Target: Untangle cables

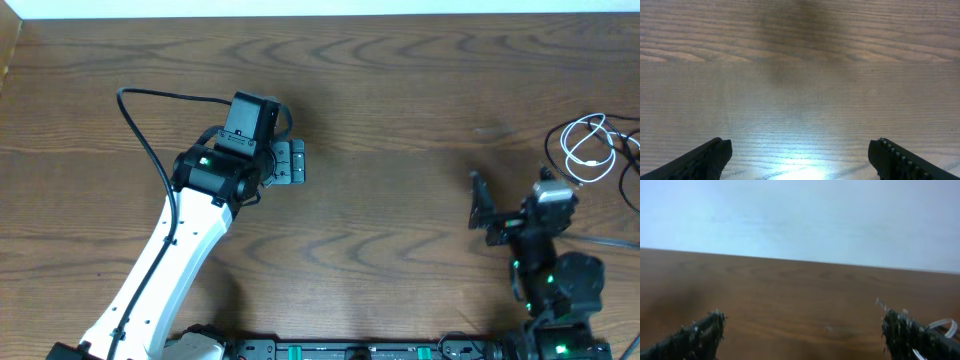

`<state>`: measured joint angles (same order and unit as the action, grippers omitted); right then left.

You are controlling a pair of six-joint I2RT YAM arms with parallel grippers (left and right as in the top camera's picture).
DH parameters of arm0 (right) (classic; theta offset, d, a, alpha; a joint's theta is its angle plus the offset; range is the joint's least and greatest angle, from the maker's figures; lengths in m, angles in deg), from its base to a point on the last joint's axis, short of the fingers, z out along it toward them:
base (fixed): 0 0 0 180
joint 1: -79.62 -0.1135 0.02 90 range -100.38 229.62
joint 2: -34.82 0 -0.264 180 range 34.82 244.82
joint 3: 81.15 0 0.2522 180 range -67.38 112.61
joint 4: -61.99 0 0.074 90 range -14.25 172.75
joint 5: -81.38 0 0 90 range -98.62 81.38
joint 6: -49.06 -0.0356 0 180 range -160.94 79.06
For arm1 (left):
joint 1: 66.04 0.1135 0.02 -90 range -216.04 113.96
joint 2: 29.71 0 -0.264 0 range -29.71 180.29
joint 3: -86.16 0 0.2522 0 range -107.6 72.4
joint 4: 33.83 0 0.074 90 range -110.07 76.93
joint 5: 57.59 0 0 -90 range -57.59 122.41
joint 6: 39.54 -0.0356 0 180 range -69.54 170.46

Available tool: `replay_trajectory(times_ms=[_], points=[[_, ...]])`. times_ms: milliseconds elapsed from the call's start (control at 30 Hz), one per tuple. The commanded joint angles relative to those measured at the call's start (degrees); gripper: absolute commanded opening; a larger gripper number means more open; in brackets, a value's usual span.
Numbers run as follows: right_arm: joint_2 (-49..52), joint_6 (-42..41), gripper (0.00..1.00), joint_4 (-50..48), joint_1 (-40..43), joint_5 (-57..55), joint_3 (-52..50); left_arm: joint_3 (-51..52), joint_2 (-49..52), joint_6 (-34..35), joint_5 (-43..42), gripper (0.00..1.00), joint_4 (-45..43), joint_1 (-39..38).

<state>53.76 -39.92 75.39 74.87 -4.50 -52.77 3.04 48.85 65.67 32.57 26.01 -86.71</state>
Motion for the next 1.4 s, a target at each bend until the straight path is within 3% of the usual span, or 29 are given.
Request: replay_trajectory(times_ms=[0,200,333,800,1067,1367], points=[[-4.6,10.9,0.99,-1.8,0.1,8.3,-5.7,-1.0,0.3,0.1,0.3,0.93,0.2,0.2],[-12.5,31.3,0.99,-1.7,0.1,20.9,-12.5,-1.0,0.3,0.1,0.3,0.93,0.2,0.2],[-16.0,37.6,0.99,0.2,0.0,23.3,-14.3,-1.0,0.3,0.1,0.3,0.93,0.2,0.2],[-18.7,37.2,0.99,2.6,0.3,23.0,-14.3,-1.0,0.3,0.1,0.3,0.93,0.2,0.2],[-18.7,36.0,0.99,-2.4,0.6,22.8,-14.3,-1.0,0.3,0.1,0.3,0.93,0.2,0.2],[-18.7,20.3,0.99,-4.4,4.7,17.0,-14.3,-1.0,0.3,0.1,0.3,0.93,0.2,0.2]])
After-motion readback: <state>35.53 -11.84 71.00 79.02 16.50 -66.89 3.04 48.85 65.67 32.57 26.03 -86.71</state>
